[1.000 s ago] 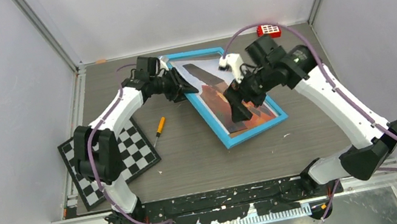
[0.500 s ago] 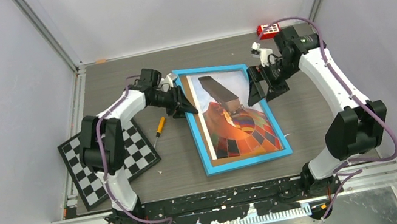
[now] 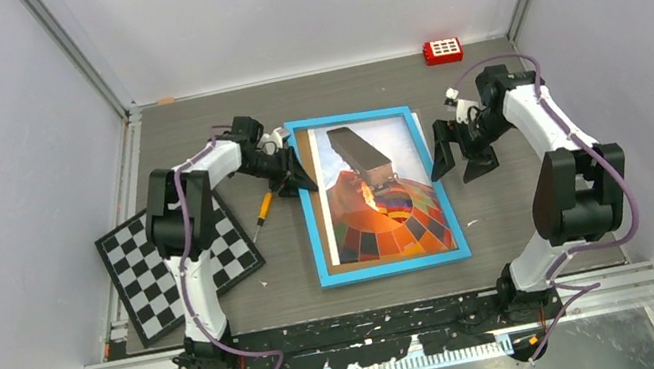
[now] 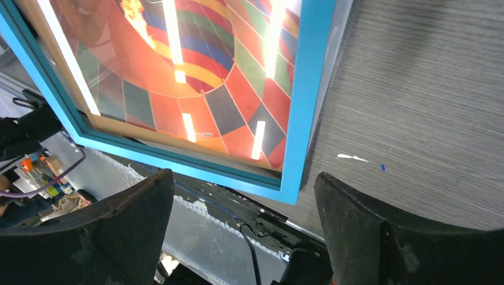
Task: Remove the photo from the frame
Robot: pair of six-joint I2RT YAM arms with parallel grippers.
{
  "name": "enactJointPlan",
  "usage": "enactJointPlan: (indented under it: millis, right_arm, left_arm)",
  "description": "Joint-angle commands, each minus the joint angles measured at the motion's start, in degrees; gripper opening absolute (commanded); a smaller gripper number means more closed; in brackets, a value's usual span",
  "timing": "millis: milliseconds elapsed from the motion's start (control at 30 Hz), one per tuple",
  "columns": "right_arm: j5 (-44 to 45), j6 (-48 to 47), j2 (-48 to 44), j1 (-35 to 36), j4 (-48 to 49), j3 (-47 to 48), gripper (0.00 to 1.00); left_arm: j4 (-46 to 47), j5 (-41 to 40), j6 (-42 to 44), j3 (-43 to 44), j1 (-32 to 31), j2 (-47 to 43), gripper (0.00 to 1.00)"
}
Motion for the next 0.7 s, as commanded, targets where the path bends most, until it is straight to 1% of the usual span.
enactJointPlan:
  millis: [0, 333, 367, 467, 500, 600, 667]
  right_arm:
    - [0.9, 1.2, 1.7, -0.5, 3.4, -0.1, 0.90]
    - [3.1, 1.6, 5.4, -1.3, 4.7, 0.4, 0.89]
    - [3.4, 1.9, 5.8, -1.4, 4.9, 0.5, 0.88]
    - [4.8, 2.7, 7.4, -1.4, 5.9, 0.9, 0.88]
    - [5.0, 2.9, 8.1, -1.4, 6.2, 1.1, 0.87]
    - [5.5, 3.3, 9.6, -1.4, 6.4, 2.2, 0.87]
    - [5.9, 3.3, 10.3, -1.4, 6.6, 2.6, 0.87]
  left_arm:
    - [1.7, -5.2, 2.2, 3.0, 0.4, 0.6, 0.00]
    - [3.6, -7.2, 0.6, 1.2, 0.6, 1.0, 0.00]
    - [3.9, -7.6, 0.1, 1.1, 0.5, 1.0, 0.02]
    - [4.1, -10.1, -0.3, 1.8, 0.5, 1.4, 0.19]
    - [3.5, -11.3, -0.3, 2.4, 0.5, 1.5, 0.25]
    - [1.4, -14.7, 0.0, 5.0, 0.4, 1.8, 0.49]
    - [0.1, -16.4, 0.6, 6.5, 0.1, 1.7, 0.61]
